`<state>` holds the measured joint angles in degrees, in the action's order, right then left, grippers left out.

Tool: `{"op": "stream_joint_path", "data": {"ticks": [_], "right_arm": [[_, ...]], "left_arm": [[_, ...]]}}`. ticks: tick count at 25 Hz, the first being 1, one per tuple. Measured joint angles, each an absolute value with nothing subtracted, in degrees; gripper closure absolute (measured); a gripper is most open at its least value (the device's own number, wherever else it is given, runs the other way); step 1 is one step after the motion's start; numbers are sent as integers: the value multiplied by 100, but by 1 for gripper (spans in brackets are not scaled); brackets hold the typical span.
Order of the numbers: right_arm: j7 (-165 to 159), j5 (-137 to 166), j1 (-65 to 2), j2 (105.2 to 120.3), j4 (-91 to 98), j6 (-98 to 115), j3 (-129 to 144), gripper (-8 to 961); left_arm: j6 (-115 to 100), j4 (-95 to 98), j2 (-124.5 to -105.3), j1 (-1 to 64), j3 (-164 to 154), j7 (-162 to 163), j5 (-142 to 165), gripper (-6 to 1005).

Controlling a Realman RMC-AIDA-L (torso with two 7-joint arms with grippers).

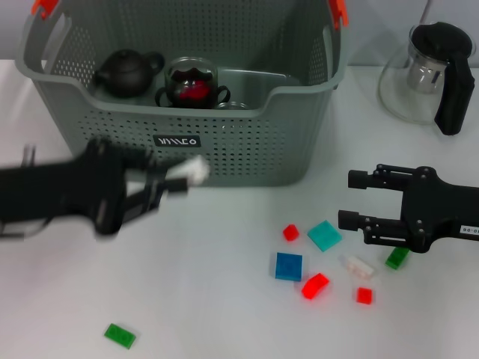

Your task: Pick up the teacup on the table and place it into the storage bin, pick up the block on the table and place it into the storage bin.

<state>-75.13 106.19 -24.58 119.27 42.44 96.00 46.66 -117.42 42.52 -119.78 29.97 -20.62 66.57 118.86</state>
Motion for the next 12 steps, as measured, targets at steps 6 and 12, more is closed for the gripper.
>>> {"op": "stream_joint_path", "data": {"ticks": [6,12], "right_arm": [[-7504,10601,-2434,11927,4245,9618,4667,213],[-7498,10620,-2461,11944,4245,9595,4662,213]], "left_arm": [[-11129,4430,-11913,3888,-2048,7775,11261,756],[-9611,4765,-11723,4477,-2468,9065,11241,740]]}}
